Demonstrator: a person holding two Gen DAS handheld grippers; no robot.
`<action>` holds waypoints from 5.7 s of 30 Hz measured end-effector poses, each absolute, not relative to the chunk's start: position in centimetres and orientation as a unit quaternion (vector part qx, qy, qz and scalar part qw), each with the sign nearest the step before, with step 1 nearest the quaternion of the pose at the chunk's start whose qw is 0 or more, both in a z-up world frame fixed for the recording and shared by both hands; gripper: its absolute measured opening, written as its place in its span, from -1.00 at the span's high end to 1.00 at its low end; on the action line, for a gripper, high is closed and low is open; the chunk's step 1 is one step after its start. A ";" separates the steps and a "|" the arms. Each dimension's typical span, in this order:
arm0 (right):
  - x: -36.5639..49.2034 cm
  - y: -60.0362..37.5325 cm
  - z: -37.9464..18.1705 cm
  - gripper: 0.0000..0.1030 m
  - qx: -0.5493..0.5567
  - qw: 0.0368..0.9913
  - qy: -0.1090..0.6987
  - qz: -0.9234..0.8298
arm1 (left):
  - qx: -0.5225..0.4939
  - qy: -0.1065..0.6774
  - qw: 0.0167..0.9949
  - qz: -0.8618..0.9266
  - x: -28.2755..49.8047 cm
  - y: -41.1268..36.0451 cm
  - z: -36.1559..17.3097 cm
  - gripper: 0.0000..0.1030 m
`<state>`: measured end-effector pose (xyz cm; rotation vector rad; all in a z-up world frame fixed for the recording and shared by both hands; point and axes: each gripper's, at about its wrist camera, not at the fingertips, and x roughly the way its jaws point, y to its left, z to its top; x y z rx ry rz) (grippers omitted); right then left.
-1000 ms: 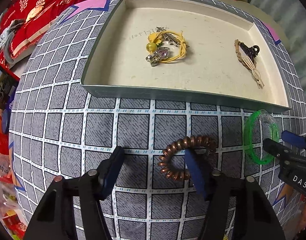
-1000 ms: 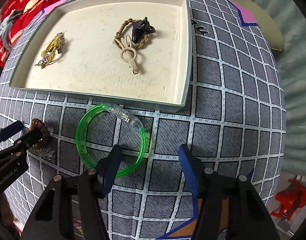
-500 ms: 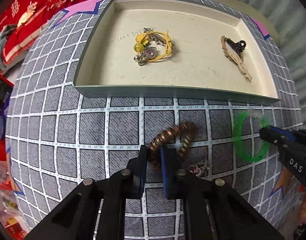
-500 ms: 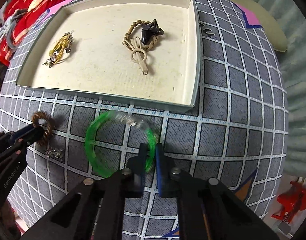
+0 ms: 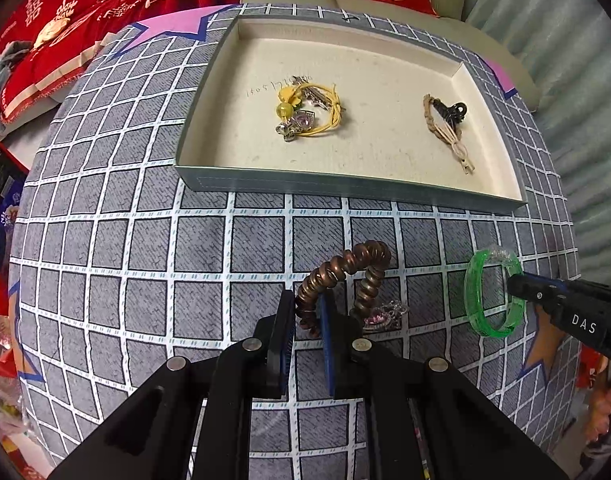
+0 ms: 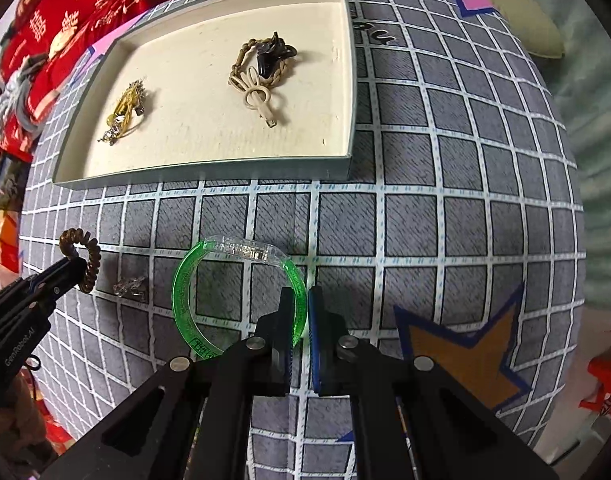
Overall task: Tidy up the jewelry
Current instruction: 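Carry the coil with the left tool while the right tool carries the bangle into the tray, then open the left tool over the yellow hair tie while the right tool releases the bangle, then withdraw both tools and move them over the remaining earring and beaded bracelet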
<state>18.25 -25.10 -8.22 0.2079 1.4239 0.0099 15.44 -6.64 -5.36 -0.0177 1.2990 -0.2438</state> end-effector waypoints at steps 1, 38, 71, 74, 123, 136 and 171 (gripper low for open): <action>18.0 -25.2 -8.0 0.86 0.098 0.753 0.651 0.005 | -0.010 0.602 0.791 -0.114 15.0 -6.3 -5.1 0.56; 20.0 -26.9 0.0 0.86 0.132 0.787 0.602 0.024 | -0.032 0.538 0.832 -0.130 18.8 -3.3 0.4 0.56; 35.5 -28.2 -6.4 0.86 0.103 0.782 0.614 0.025 | 0.008 0.553 0.831 -0.059 32.8 -7.8 -5.4 0.56; 35.7 -28.2 -7.3 0.86 0.103 0.778 0.620 0.024 | 0.017 0.561 0.826 -0.048 33.1 -8.0 -6.4 0.56; 30.6 -28.9 -3.1 -0.71 0.200 0.797 0.566 0.060 | 0.060 0.533 0.843 -0.031 27.7 -8.1 -2.6 -1.00; 23.8 -27.7 -1.7 -0.71 0.203 0.792 0.573 0.066 | 0.052 0.542 0.838 -0.038 19.9 -5.1 -1.6 -1.00; 6.7 -22.6 -8.9 -0.71 0.158 0.732 0.663 0.017 | 0.067 0.597 0.798 -0.050 9.2 -2.7 -5.7 -1.00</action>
